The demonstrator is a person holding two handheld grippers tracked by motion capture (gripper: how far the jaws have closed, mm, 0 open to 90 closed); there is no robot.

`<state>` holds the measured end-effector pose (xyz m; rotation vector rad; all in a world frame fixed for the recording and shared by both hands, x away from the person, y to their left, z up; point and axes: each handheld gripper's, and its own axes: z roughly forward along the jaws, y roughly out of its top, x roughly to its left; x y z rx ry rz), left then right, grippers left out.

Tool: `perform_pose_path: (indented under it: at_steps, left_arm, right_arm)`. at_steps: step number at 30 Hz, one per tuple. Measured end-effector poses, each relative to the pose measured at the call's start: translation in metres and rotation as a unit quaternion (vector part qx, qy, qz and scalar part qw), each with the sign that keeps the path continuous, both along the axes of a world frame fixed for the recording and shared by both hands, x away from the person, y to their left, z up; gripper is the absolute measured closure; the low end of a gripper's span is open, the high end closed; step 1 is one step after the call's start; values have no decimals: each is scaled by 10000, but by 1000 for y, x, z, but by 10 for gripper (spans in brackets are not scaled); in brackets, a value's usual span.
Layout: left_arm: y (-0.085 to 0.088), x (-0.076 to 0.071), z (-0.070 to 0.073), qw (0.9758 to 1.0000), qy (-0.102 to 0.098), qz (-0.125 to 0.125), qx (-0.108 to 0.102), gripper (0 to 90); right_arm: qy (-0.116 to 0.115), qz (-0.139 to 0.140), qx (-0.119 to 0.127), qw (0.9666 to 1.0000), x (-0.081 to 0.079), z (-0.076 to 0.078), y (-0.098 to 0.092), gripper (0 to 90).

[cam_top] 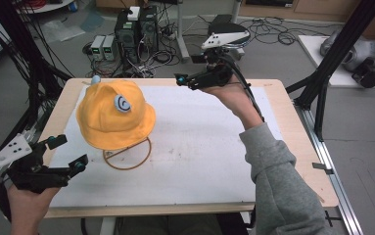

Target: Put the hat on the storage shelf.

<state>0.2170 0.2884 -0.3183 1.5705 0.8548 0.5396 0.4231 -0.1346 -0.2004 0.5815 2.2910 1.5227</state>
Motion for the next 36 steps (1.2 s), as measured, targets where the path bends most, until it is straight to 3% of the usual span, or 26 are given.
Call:
perform_pose_path:
  at_steps: [3, 6, 11, 23, 28, 33, 36]
  left_arm:
    - [-1, 3, -1, 10000, 34, -32, -10, 17]
    - [-4, 4, -2, 10000, 38, -83, -12, 17]
    - [-7, 2, -1, 9999, 13, -148, 8, 17]
    - [-9, 7, -2, 9999, 49, -141, 11, 17]
    - [-9, 8, -3, 9999, 50, -146, -6, 17]
    - [-9, 9, -3, 9999, 45, -149, -5, 17]
    - [-9, 10, -4, 9999, 57, -134, -7, 17]
  right_arm:
    - [5, -218, -49, 9998, -3, 1, -10, 110]
    - [-59, -206, 213, 9995, -8, -2, -24, 110]
    - [-49, -493, 203, 9986, -16, -10, -45, 111]
    - [47, -1070, 497, 9930, -23, -28, -97, 111]
    - [6, -1215, 439, 9916, -31, -36, -109, 110]
    - [-117, -1541, 486, 9868, -42, -42, -122, 111]
    - [-180, -1644, 700, 9837, -48, -49, -133, 110]
